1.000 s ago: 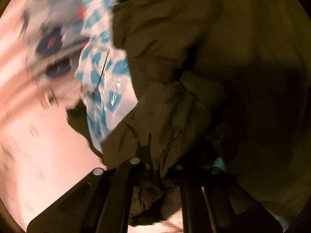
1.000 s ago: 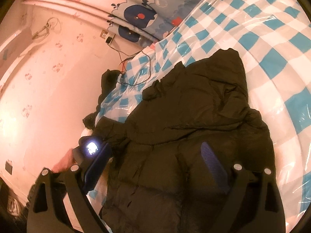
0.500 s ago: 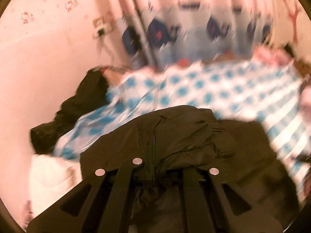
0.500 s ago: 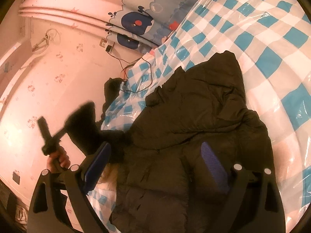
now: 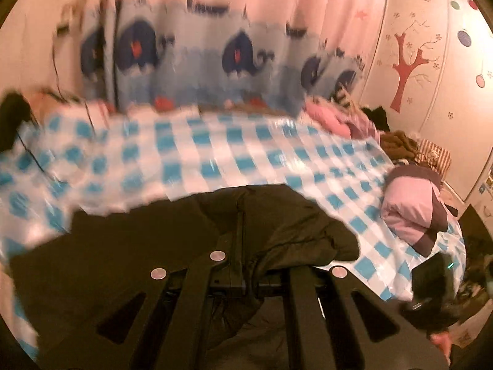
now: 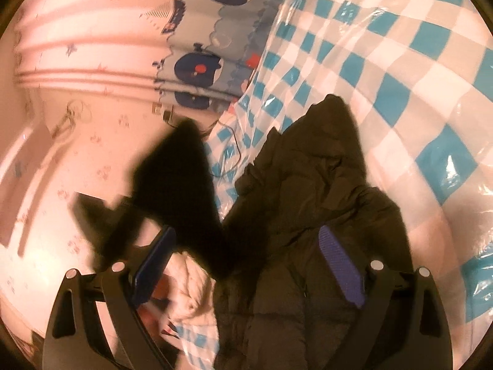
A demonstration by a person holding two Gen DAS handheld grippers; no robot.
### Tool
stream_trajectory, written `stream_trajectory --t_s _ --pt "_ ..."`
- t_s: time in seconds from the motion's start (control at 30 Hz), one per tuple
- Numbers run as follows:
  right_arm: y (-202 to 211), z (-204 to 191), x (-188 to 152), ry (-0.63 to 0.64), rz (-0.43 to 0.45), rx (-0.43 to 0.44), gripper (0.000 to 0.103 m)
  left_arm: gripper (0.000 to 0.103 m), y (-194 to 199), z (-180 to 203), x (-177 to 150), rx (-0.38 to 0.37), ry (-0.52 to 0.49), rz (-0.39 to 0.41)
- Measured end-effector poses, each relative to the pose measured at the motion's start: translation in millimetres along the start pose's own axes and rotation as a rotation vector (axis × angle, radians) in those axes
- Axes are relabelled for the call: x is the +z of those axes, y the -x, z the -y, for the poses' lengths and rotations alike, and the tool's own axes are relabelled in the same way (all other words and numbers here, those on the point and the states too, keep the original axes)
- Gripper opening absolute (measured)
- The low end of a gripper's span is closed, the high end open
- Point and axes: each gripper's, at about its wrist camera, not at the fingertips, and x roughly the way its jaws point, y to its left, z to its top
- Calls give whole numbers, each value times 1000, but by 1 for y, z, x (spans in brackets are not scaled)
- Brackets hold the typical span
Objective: Fold large clothes
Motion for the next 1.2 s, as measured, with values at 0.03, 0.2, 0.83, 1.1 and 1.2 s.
stream_trajectory --t_s 0.03,0.2,0.83,1.1,1.2 --pt "2 2 2 -10 4 3 90 2 -23 -1 -16 -12 19 -42" --pt "9 9 10 -51 10 4 90 2 -109 -2 -91 -2 15 -307" --pt "-50 -1 -8 71 -138 -81 90 93 33 -22 -160 111 39 -215" --pt "-102 7 8 85 -154 -183 90 93 77 -59 -199 183 220 -9" --pt "-123 13 12 92 -170 -250 90 93 83 -57 -194 249 177 29"
